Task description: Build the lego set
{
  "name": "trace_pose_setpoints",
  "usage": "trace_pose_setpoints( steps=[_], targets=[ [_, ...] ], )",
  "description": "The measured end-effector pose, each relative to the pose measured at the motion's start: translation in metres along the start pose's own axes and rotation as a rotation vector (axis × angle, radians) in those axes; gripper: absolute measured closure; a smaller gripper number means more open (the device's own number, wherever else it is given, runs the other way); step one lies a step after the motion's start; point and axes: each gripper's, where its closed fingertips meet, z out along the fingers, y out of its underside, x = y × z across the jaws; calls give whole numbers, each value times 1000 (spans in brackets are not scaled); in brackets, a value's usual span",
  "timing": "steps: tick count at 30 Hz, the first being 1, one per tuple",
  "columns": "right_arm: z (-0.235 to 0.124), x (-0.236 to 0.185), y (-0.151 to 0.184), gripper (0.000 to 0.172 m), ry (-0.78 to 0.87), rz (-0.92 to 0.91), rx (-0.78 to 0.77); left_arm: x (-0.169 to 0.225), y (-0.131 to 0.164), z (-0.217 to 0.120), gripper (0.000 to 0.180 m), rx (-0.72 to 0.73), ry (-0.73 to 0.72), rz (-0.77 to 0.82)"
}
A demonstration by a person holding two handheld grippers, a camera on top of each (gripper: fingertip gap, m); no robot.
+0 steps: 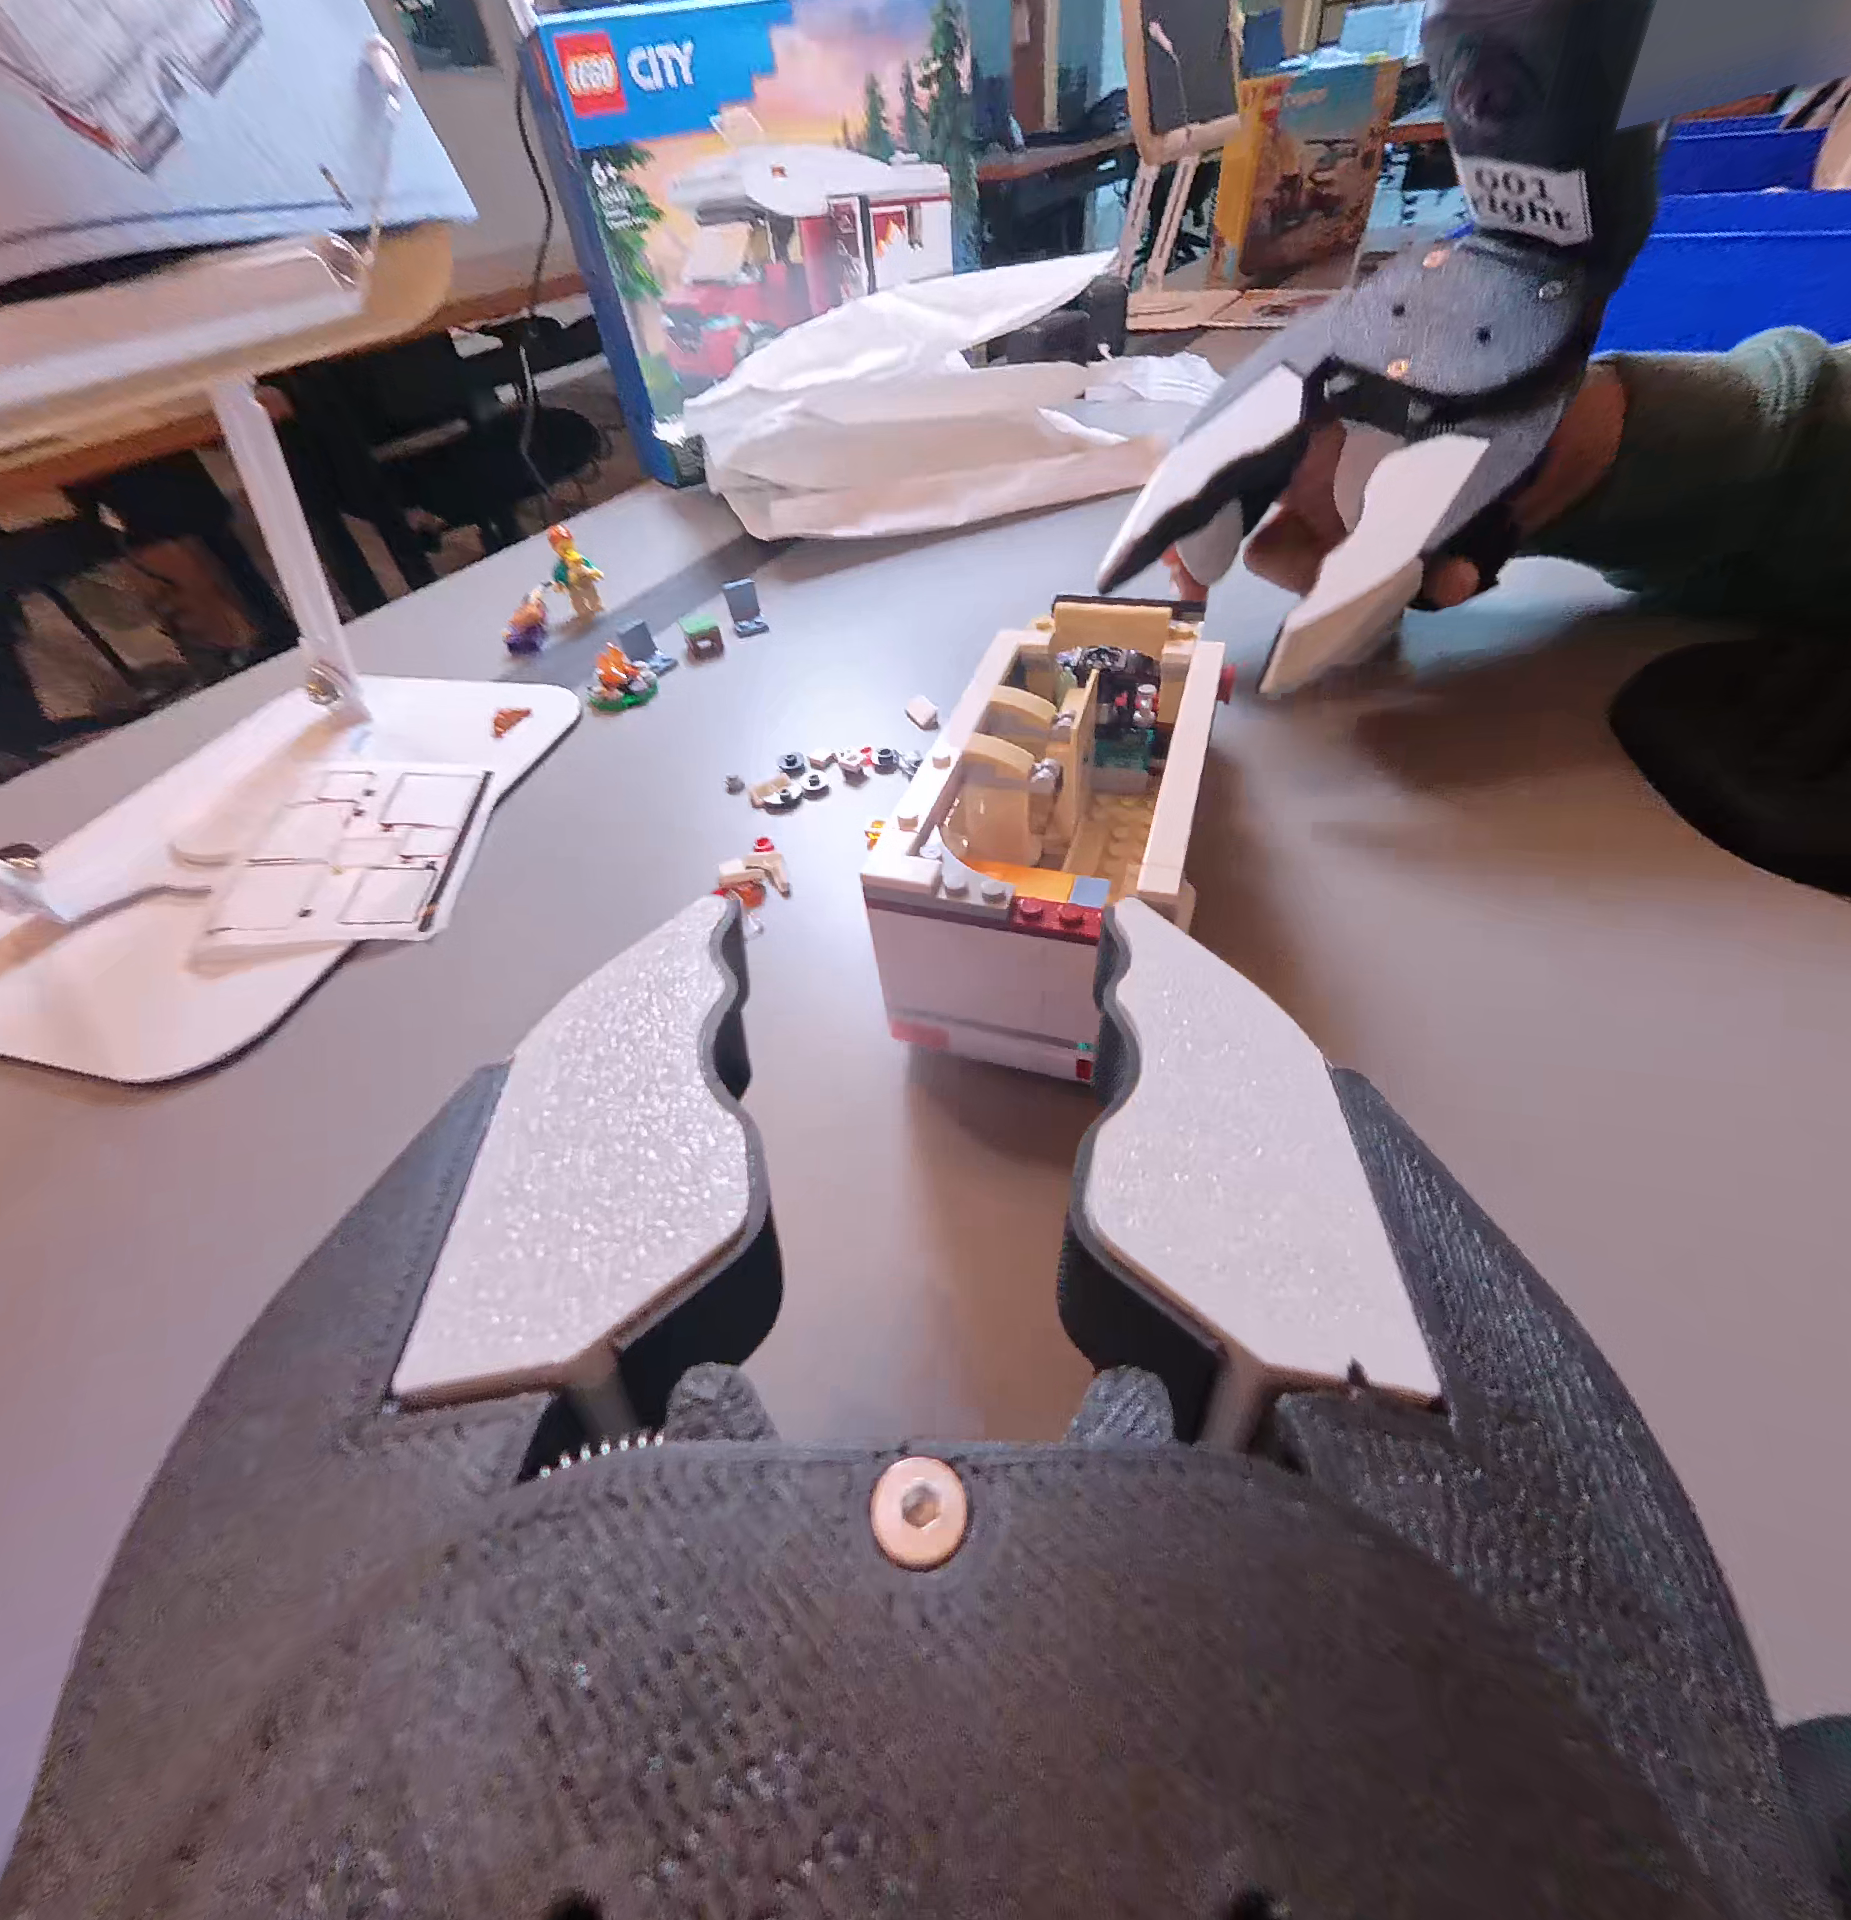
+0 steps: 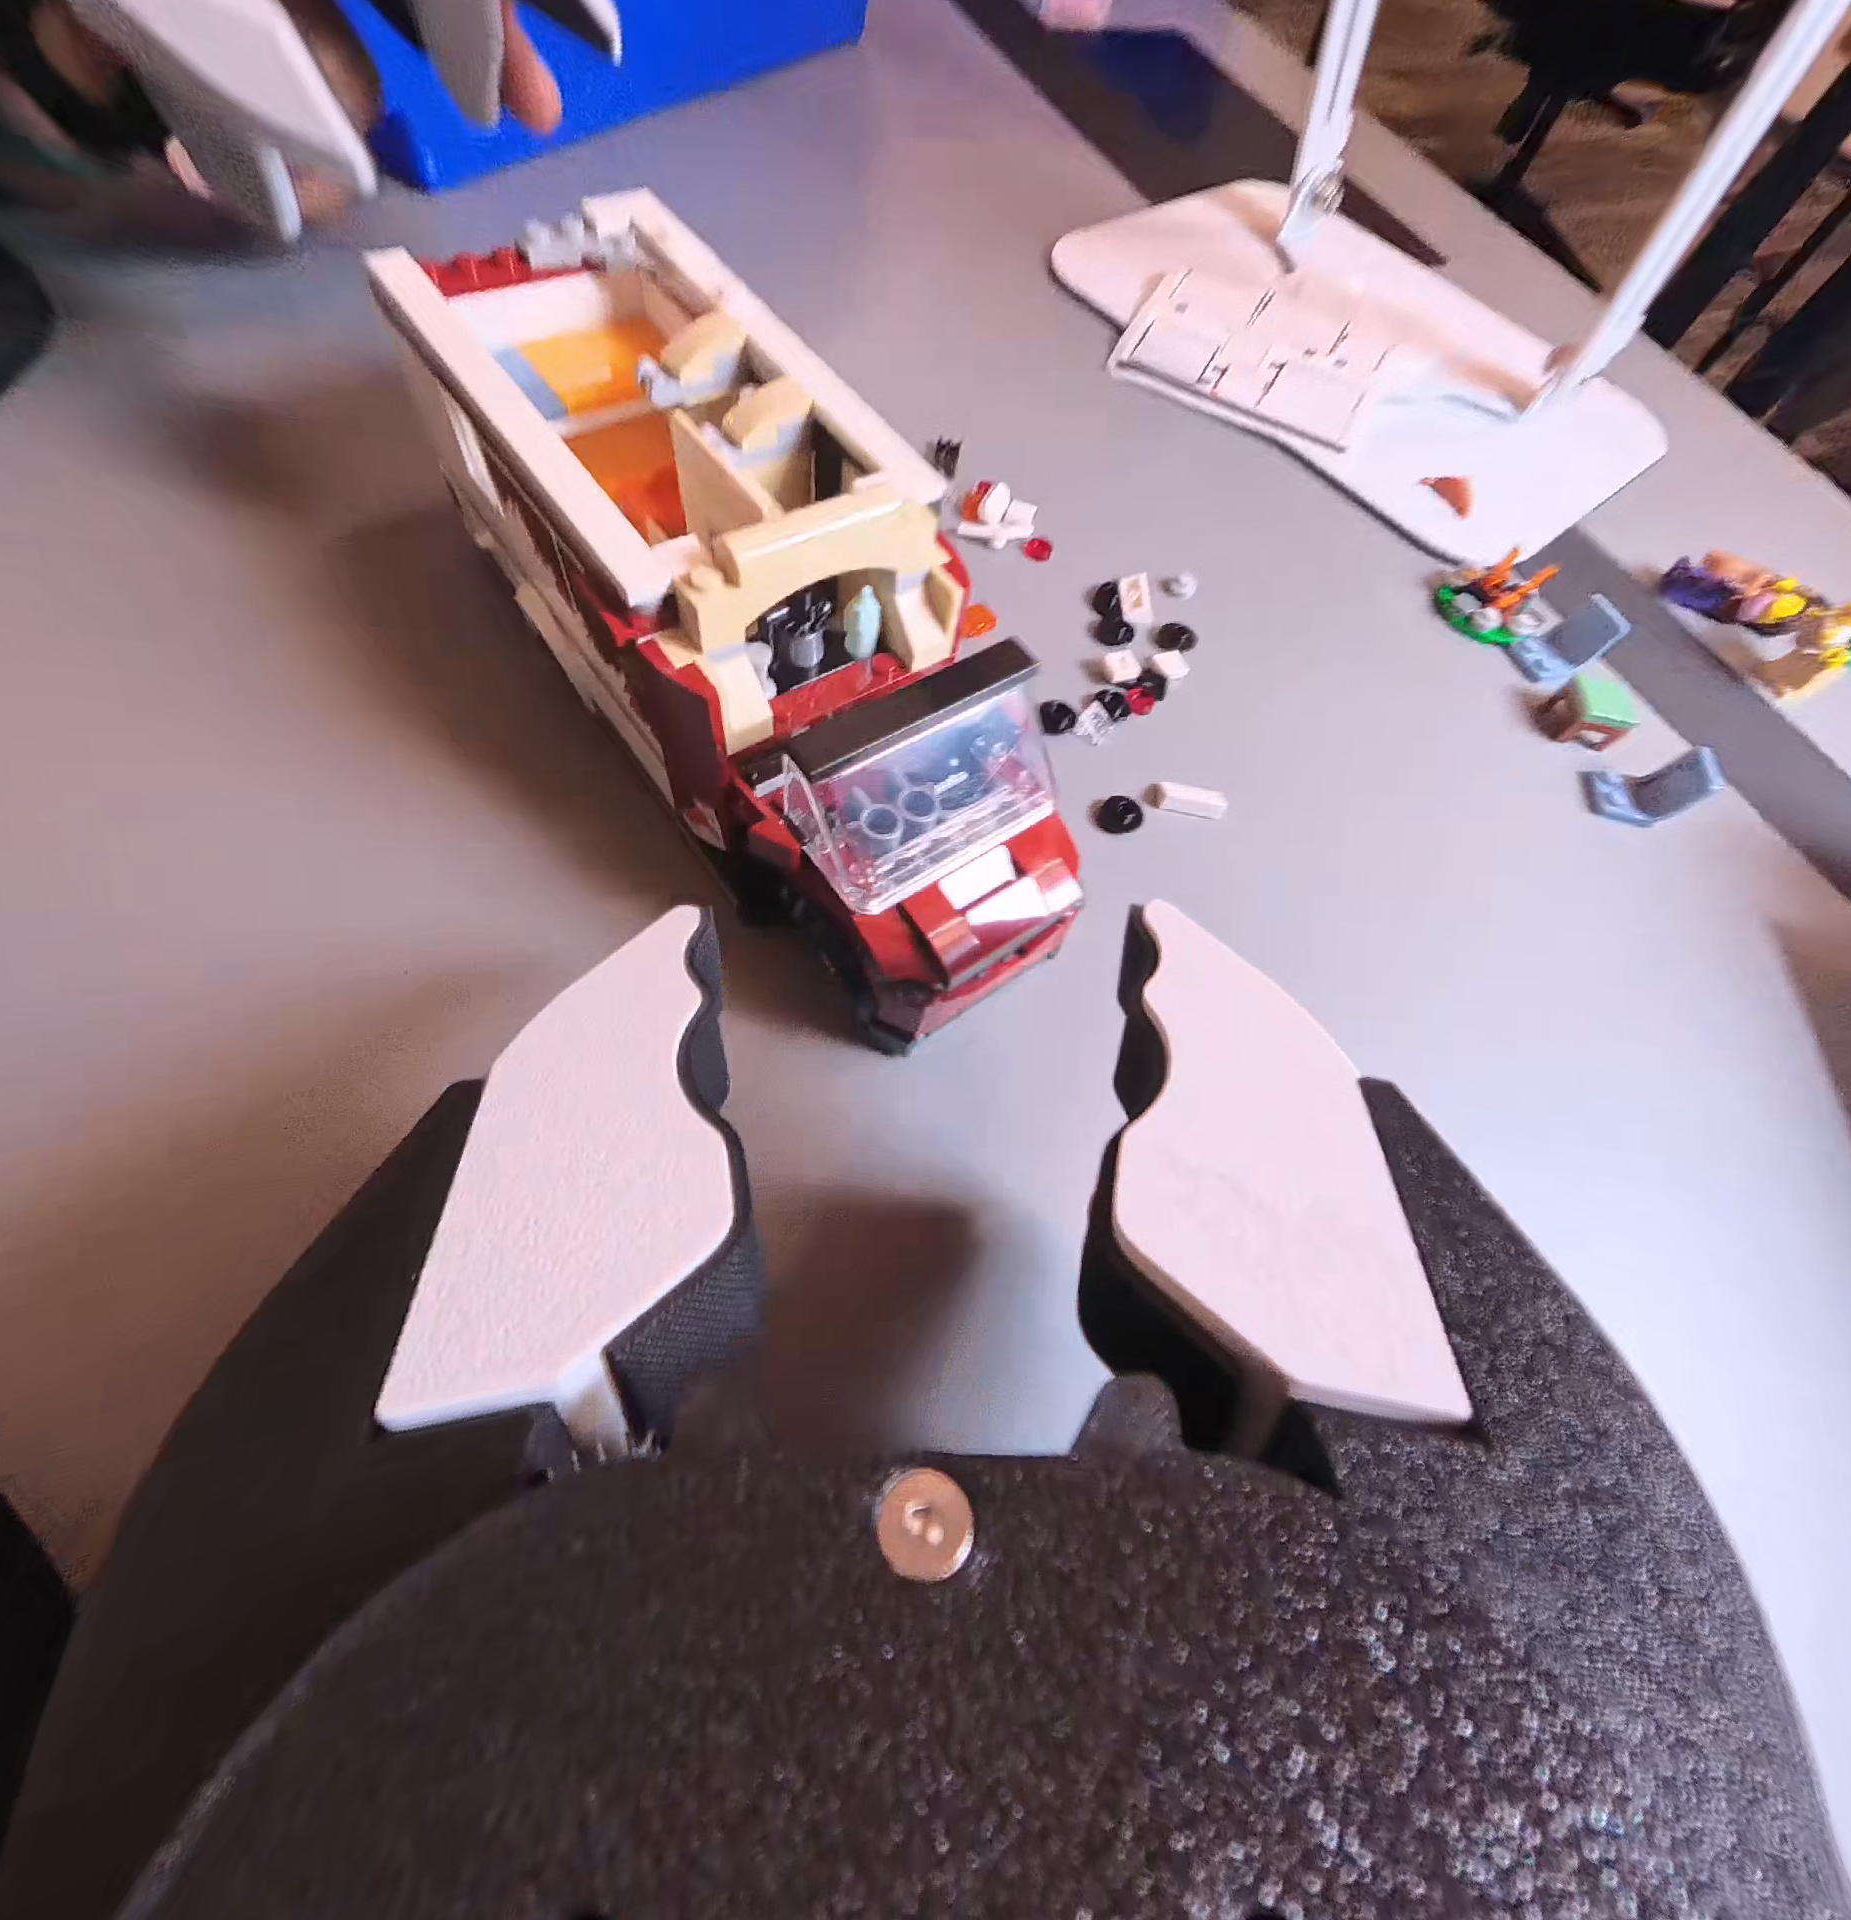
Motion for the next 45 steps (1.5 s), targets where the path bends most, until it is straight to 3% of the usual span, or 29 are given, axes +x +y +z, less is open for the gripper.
trace_pose_setpoints(
  steps=[7, 12, 14, 17, 20, 23, 27, 37, 41, 45],
  targets=[
    [10, -5, 2, 121, 83, -94, -59, -15, -3, -4, 124, 52, -97, 31],
    [12, -10, 1, 118, 91, -113, -53, -30, -8, -10, 132, 94, -184, 19],
    [6, -13, -10, 117, 53, -78, 27, -37, -8, -13, 137, 100, -227, 13],
    [-10, -7, -36, 117, 45, 20, 212, -42, -13, -19, 145, 130, -267, -7],
    [-24, 12, -61, 122, 147, 84, 386, -47, -19, -24, 158, 158, -322, -13],
    [-28, 32, -82, 128, 270, 82, 462, -55, -24, -32, 180, 196, -391, -29],
    [-22, 57, -125, 141, 398, 42, 529, -64, -31, -42, 180, 235, -464, -49],
    [48, 114, -283, 172, 516, -216, 675, -62, -24, -38, 180, 175, -486, 52],
    [75, 149, -316, 172, 561, -187, 664, -52, -19, -29, 180, 155, -441, 88],
    [95, 179, -322, 172, 597, -109, 615, -46, -16, -24, 180, 141, -413, 127]
  ],
)
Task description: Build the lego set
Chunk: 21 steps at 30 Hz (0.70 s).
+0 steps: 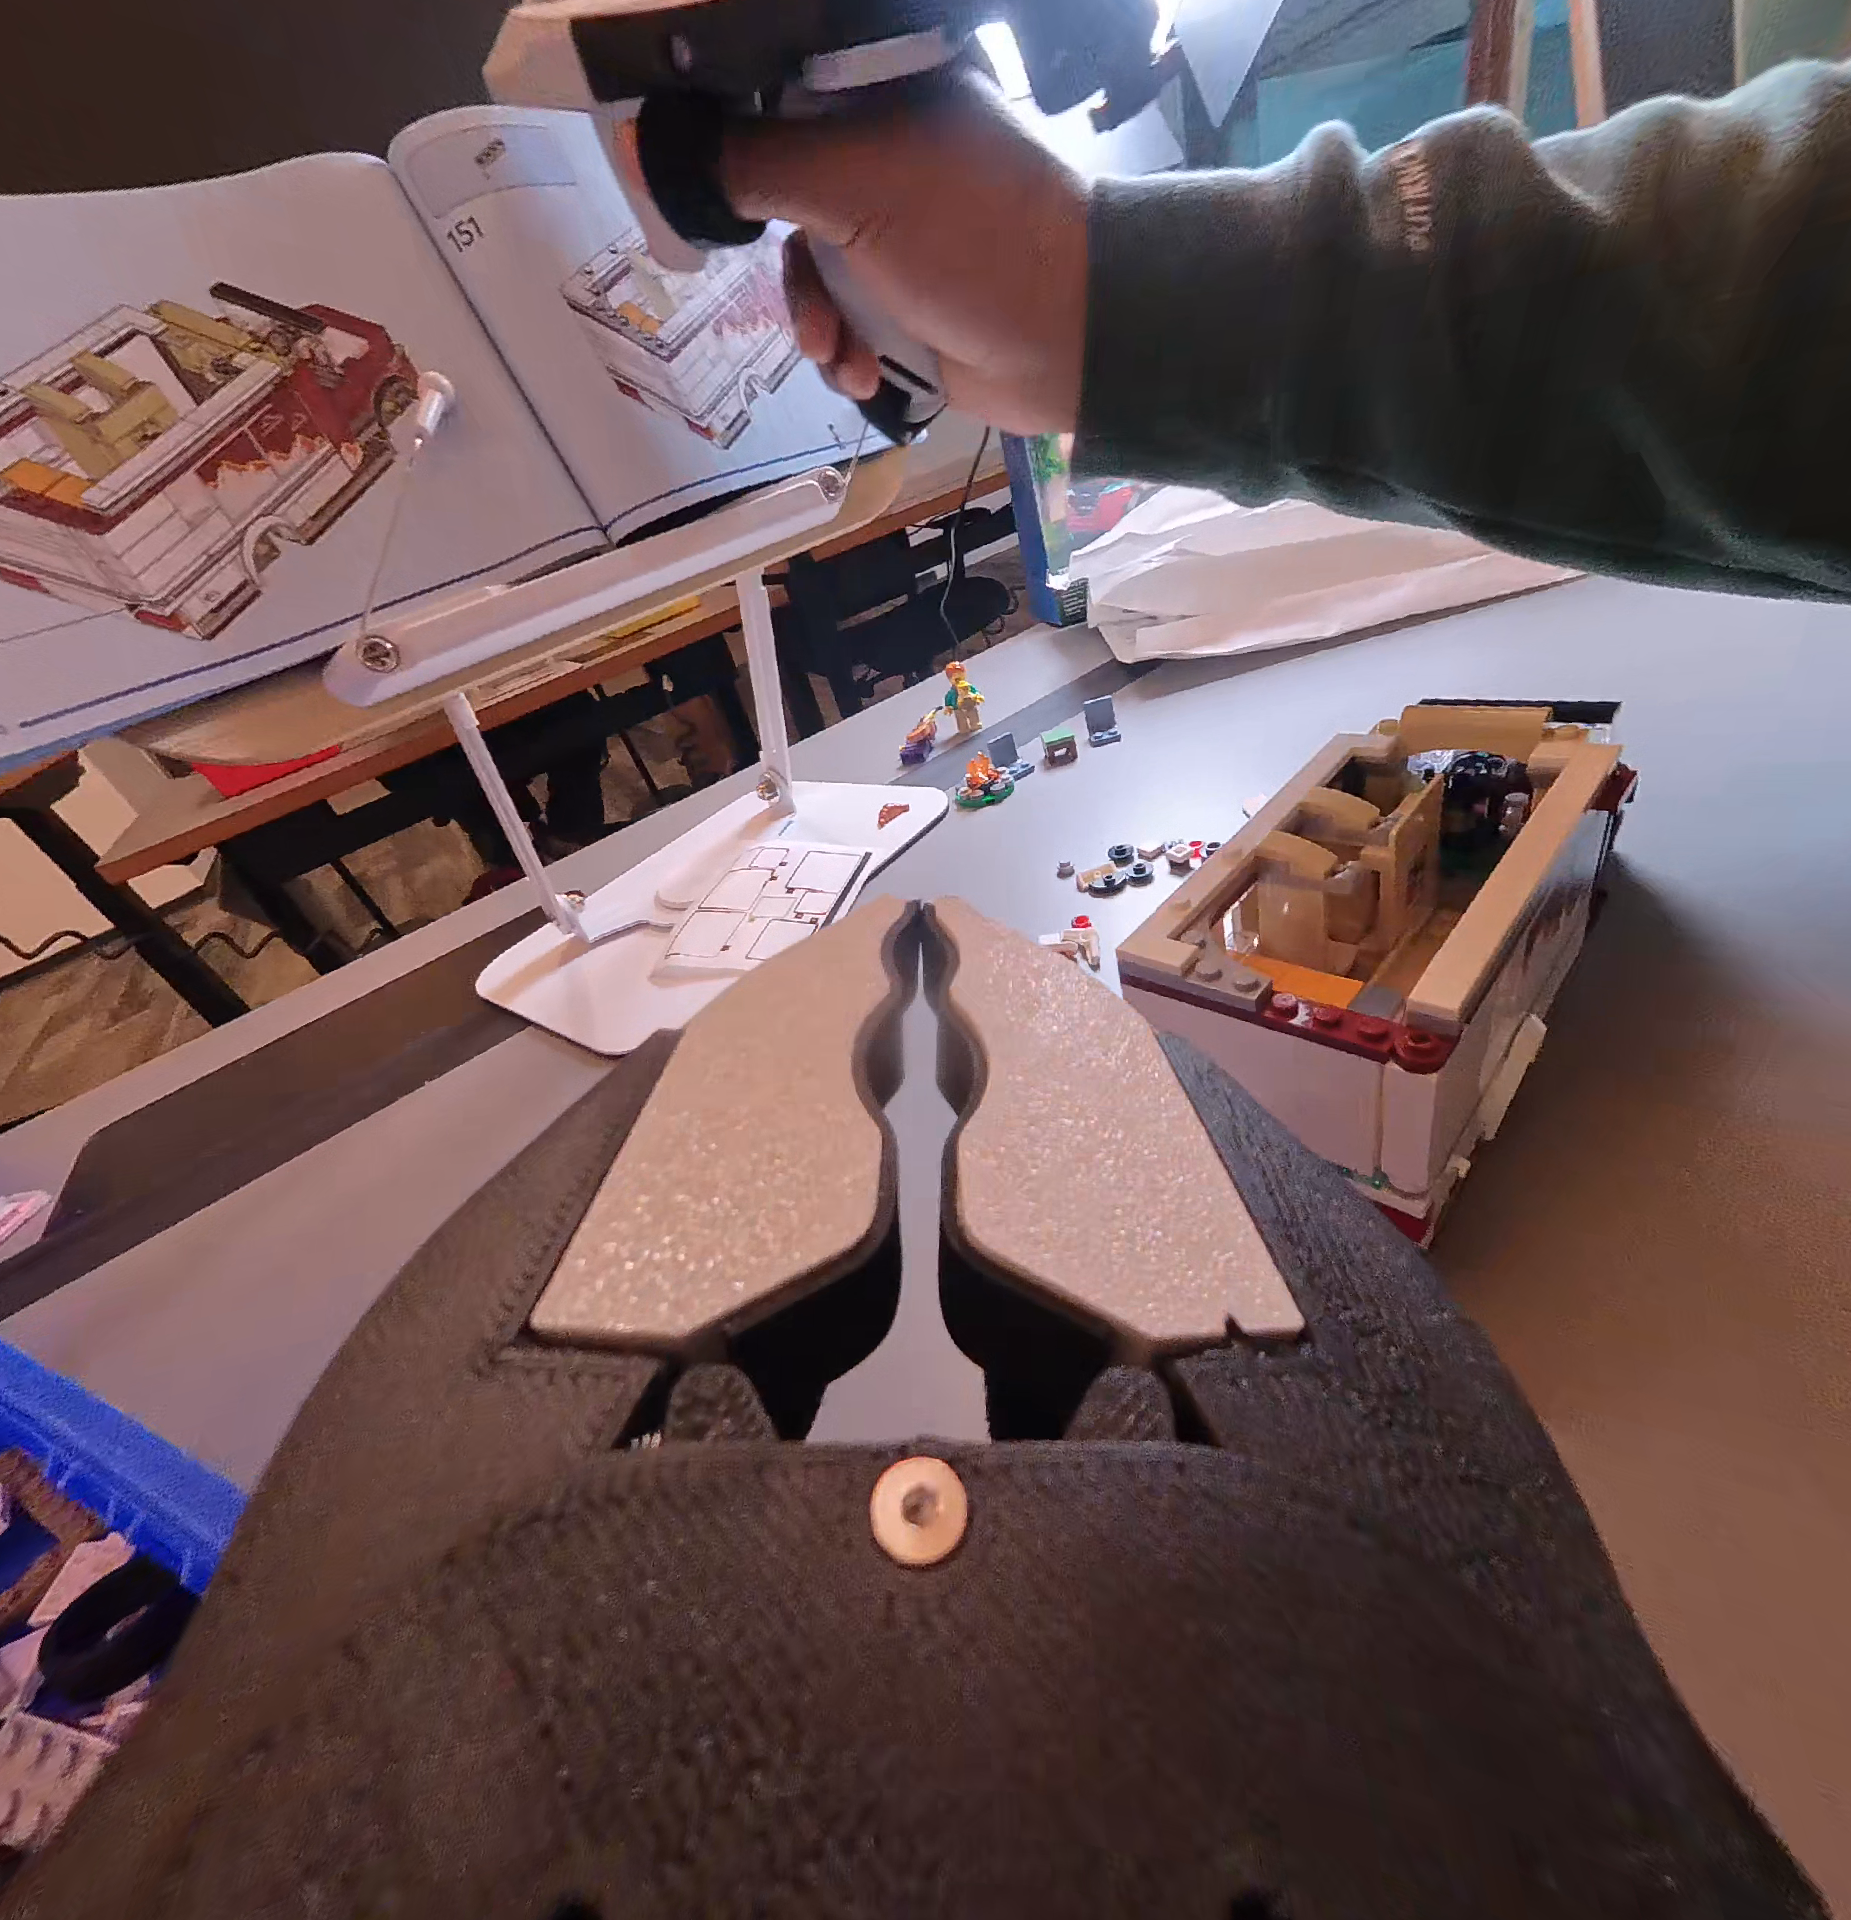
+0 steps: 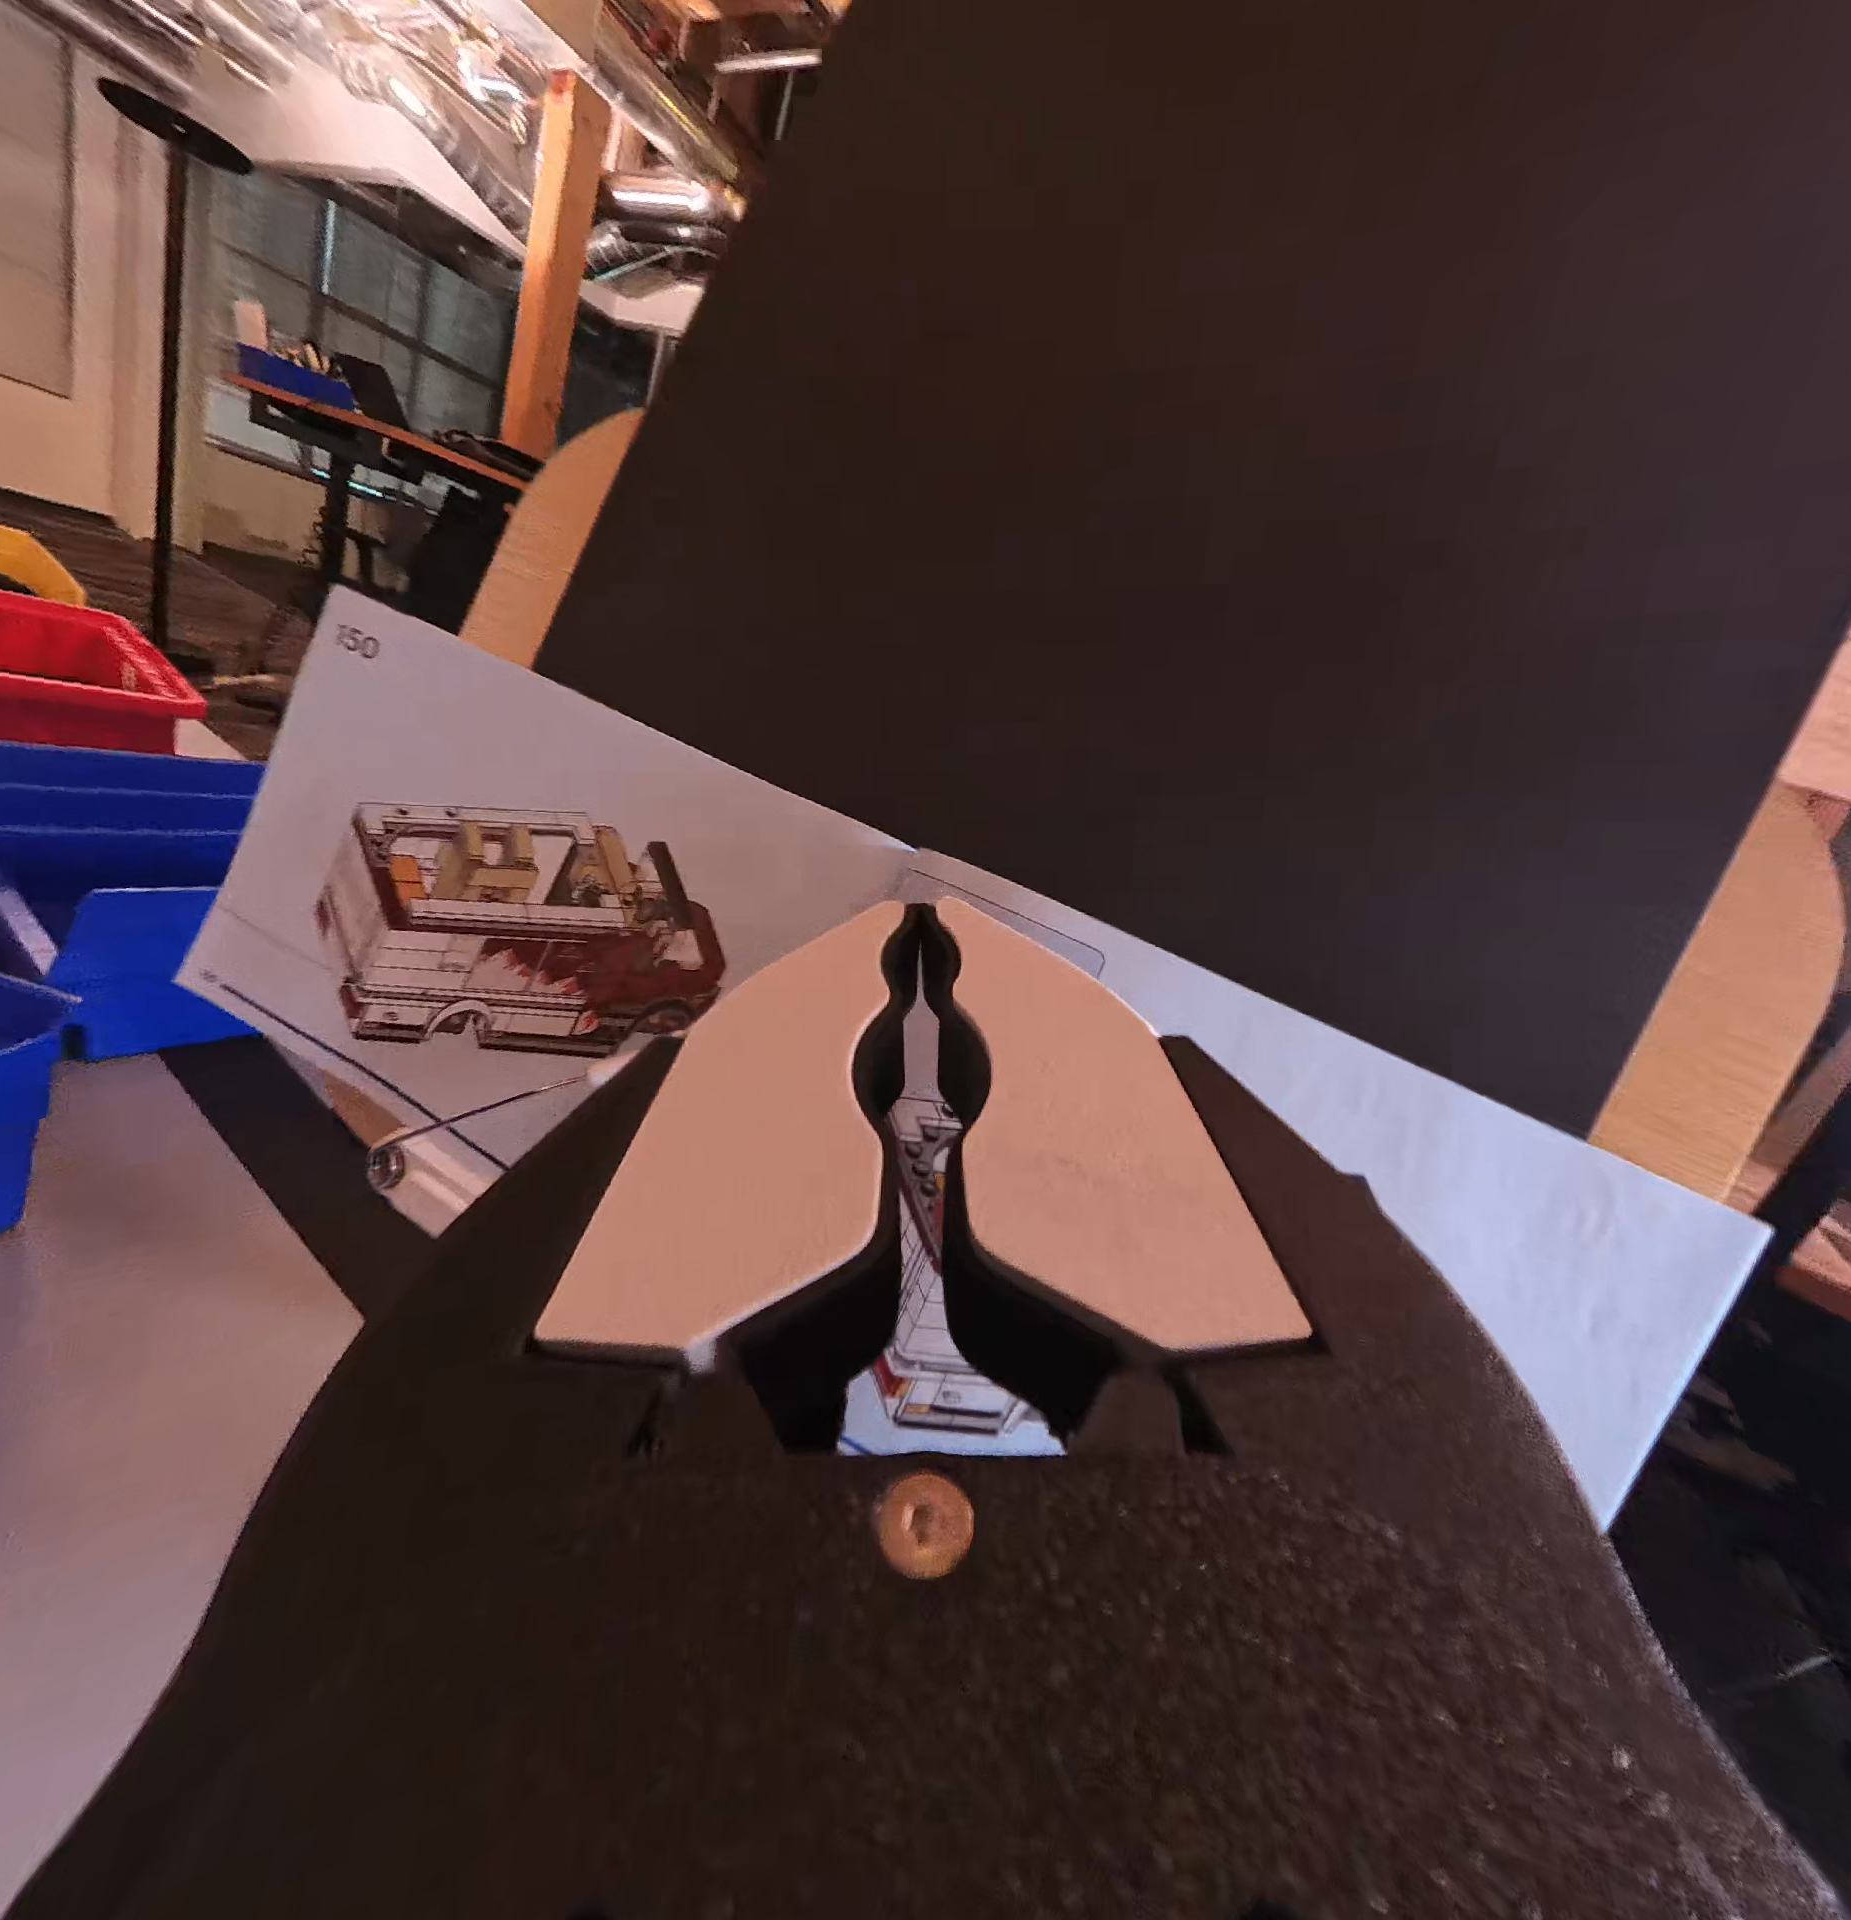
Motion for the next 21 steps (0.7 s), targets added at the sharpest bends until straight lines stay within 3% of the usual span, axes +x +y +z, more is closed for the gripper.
trace_pose_setpoints(
  steps=[15, 18, 21],
  targets=[
    [1, 8, 17, 170, -13, 29, -52, 6, 2, 0, 180, -9, 37, -21],
    [-24, 3, 5, 168, -47, 30, -18, 9, -3, -2, 180, 5, 59, -32],
    [-71, -6, -4, 165, -112, 55, 4, 12, -23, -12, 180, 62, 90, -48]
  ],
)
